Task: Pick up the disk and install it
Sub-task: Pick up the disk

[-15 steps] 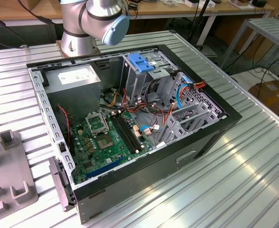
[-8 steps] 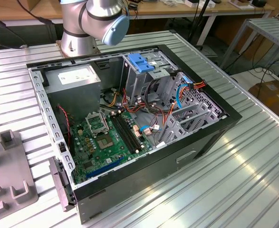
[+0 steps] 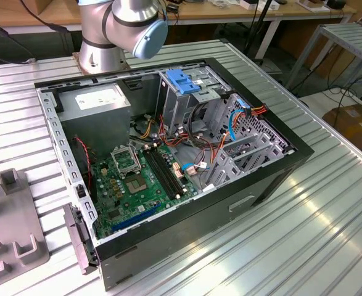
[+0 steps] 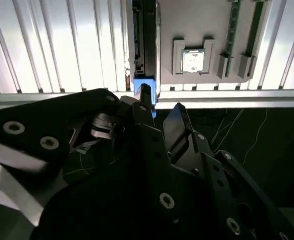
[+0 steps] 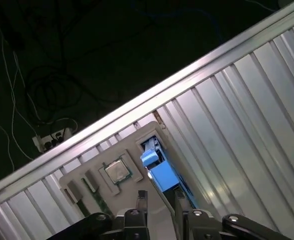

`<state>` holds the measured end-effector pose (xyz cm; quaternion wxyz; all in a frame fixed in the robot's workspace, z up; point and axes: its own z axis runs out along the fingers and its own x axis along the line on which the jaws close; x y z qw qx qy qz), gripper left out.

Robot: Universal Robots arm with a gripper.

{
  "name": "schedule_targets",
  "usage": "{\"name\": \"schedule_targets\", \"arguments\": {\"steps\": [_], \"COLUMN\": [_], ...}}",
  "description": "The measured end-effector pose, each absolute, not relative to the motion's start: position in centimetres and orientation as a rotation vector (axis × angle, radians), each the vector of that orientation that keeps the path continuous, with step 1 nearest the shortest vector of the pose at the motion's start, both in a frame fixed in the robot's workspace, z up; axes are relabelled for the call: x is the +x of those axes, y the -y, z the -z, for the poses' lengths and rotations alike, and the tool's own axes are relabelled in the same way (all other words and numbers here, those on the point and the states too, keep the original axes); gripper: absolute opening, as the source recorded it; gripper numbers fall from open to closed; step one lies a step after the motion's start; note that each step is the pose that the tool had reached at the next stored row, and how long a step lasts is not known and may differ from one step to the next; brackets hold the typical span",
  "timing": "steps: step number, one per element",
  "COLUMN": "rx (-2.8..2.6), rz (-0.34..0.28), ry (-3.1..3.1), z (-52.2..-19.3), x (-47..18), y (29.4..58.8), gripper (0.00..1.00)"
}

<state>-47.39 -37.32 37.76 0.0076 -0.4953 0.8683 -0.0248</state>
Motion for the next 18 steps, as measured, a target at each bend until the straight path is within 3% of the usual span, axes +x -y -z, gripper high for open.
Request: {"name": "schedule_targets", "arguments": {"steps": [4,6,7,18], "rx": [-1.67,-1.749,-1.773,-1.985], "rz": [0.077,0.076,0.075,0.069], "ry": [-2.639,-2.586,-2.568,-2.401], "z": [-37.7,-37.5,-37.4,-34.8], "x": [-47.4,-47.4,-47.4,-47.7], "y": [37.3,37.3,37.3,37.4], "gripper": [0.45,0.47,0.53,0.54]}}
